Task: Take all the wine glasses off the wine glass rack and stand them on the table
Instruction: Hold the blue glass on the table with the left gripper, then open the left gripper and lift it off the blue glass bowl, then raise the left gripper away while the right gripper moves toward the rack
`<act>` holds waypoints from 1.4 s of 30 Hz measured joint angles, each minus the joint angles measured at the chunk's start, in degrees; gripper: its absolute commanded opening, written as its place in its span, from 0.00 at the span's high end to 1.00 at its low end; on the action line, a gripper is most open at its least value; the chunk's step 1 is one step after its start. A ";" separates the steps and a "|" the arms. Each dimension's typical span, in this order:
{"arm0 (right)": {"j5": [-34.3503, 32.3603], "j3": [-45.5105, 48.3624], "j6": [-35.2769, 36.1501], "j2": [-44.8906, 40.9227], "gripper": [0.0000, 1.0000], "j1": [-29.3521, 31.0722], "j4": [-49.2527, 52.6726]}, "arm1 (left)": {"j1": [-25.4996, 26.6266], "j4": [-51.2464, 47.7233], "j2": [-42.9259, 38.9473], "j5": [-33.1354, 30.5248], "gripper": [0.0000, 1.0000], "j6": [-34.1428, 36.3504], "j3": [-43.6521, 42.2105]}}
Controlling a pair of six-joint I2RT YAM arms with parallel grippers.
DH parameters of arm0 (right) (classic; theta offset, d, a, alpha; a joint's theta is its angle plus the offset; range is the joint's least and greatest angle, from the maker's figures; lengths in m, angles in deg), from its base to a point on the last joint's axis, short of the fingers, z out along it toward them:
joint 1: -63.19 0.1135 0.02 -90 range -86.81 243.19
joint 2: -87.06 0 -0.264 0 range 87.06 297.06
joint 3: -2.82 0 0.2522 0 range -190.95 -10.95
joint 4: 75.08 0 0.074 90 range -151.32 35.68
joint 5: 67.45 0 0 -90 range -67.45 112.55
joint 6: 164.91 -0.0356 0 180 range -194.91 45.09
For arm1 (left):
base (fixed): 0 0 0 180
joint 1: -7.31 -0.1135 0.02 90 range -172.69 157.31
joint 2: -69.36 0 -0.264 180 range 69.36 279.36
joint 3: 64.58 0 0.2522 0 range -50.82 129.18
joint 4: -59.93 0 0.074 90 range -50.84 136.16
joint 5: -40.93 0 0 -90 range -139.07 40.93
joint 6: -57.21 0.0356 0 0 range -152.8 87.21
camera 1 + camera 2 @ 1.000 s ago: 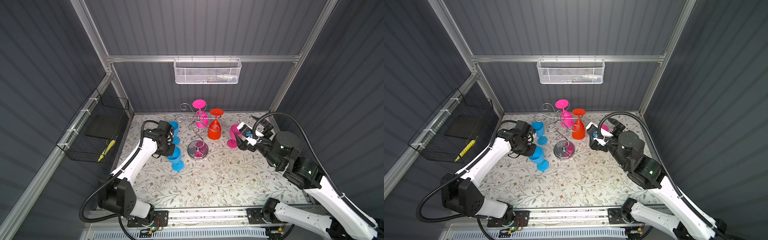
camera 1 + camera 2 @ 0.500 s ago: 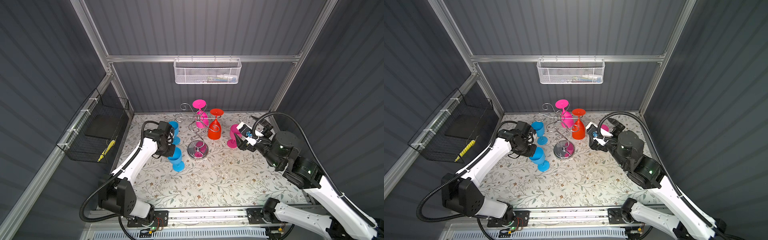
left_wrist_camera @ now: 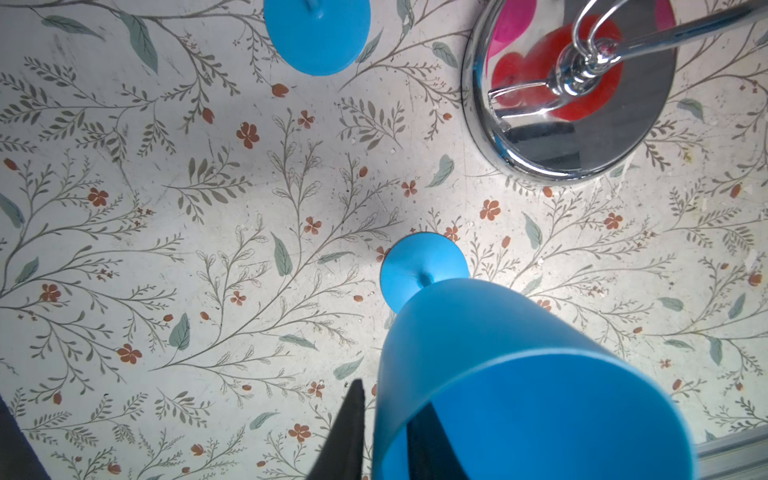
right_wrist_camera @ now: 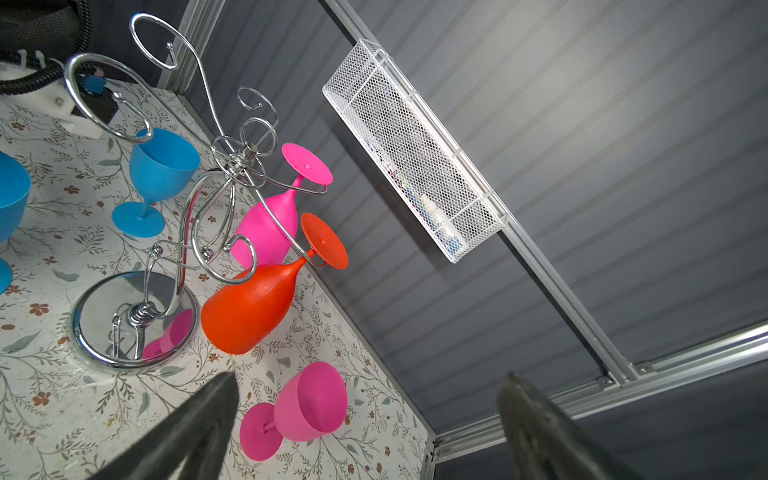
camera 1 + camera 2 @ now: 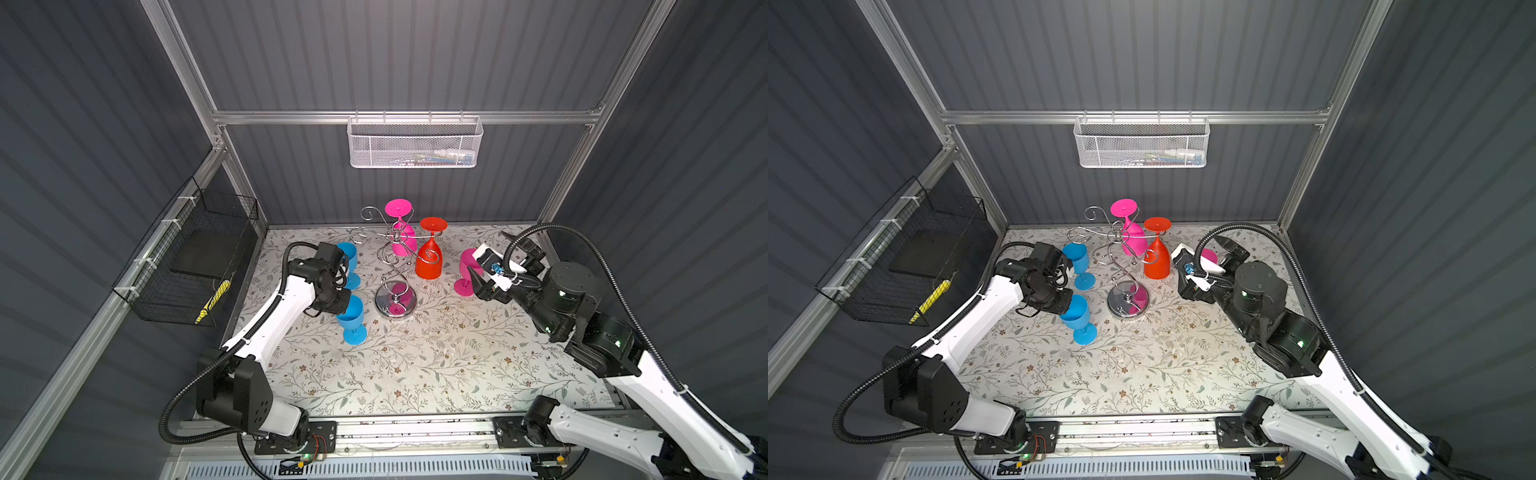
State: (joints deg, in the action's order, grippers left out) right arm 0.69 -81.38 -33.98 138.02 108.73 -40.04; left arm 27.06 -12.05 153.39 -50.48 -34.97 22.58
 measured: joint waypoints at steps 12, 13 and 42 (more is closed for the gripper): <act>-0.02 0.00 0.00 0.00 0.01 0.00 0.02 | 0.02 -1.01 -0.61 -0.52 0.55 -0.22 3.19; -0.02 0.00 0.00 0.00 0.01 0.00 0.00 | 0.02 -1.09 -0.94 -0.81 0.53 -0.39 4.00; 0.22 -2.01 -15.41 4.66 0.01 -3.76 0.66 | 0.00 20.57 -24.96 -5.07 0.15 -1.51 0.85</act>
State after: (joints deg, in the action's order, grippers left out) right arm 0.90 -83.39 -49.39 142.67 104.97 -39.38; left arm 27.06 8.52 128.43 -55.55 -36.48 23.44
